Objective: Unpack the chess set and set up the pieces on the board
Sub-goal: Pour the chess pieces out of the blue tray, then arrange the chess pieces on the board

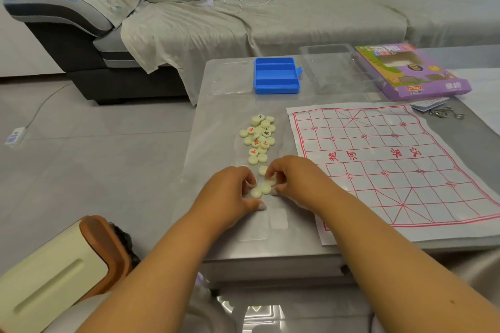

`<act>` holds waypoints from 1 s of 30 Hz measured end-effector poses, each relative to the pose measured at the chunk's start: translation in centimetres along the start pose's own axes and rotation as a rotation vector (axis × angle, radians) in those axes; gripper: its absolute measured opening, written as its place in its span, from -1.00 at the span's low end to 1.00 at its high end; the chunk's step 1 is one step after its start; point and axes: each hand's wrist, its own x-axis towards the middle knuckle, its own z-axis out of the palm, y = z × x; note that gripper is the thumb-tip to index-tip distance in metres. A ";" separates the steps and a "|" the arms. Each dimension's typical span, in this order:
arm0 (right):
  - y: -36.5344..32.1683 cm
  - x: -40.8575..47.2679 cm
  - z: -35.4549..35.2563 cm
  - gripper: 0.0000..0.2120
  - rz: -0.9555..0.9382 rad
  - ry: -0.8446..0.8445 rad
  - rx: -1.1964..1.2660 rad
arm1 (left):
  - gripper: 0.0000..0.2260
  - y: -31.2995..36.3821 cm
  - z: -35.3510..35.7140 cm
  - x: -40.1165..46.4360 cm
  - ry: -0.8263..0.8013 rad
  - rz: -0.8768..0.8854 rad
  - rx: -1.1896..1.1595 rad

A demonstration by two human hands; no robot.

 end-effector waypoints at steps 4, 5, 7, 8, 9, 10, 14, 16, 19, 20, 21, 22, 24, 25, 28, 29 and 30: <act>-0.2 0.1 0.2 -0.72 0.039 -0.012 -0.027 | -0.79 0.2 0.7 0.0 0.069 0.084 0.101; -0.3 0.1 0.2 -0.73 0.043 -0.016 -0.049 | -0.80 0.2 0.7 0.0 0.074 0.107 0.134; -0.4 0.1 0.1 -0.77 0.055 -0.011 -0.067 | -0.80 0.2 0.7 0.0 0.079 0.113 0.156; -0.4 0.1 0.0 -0.79 0.069 -0.007 -0.051 | -0.80 0.1 0.6 0.1 0.083 0.092 0.129; -0.3 0.0 -0.1 -0.79 0.084 -0.004 -0.021 | -0.81 0.0 0.4 0.2 0.090 0.063 0.085; -0.3 0.0 -0.1 -0.78 0.103 -0.008 0.015 | -0.82 -0.2 0.3 0.2 0.096 0.028 0.045; 0.1 0.3 -0.1 -0.74 0.189 -0.009 0.108 | -0.86 -0.8 -0.2 0.3 0.122 -0.065 0.035; 0.3 0.5 -0.1 -0.72 0.219 0.014 0.103 | -0.87 -0.9 -0.4 0.3 0.158 -0.047 0.090; 0.3 0.3 -0.3 -0.73 0.202 0.039 0.039 | -0.82 -0.4 0.1 0.4 0.175 0.058 0.100; 0.2 0.2 -0.3 -0.74 0.186 0.052 0.012 | -0.78 -0.1 0.5 0.5 0.162 0.085 0.121; 0.3 0.1 -0.3 -0.75 0.172 0.063 -0.019 | -0.75 0.2 0.9 0.6 0.156 0.103 0.148; 0.3 0.1 -0.3 -0.75 0.162 0.067 -0.054 | -0.73 0.4 1.3 0.7 0.159 0.113 0.169; 0.5 0.3 -0.4 -0.78 0.160 0.073 -0.120 | -0.75 0.6 1.6 1.0 0.183 0.134 0.197; 0.6 0.5 -0.5 -0.81 0.157 0.093 -0.143 | -0.76 0.6 1.6 1.2 0.191 0.149 0.216; 0.5 1.5 -1.0 -0.86 0.066 0.200 -0.155 | -0.76 0.6 1.4 1.5 0.190 0.163 0.217; 0.4 1.9 -1.0 -0.85 0.010 0.208 -0.157 | -0.75 0.5 1.3 1.5 0.184 0.146 0.190; 0.3 2.4 -1.0 -0.82 -0.042 0.191 -0.167 | -0.75 0.5 1.2 1.5 0.175 0.128 0.167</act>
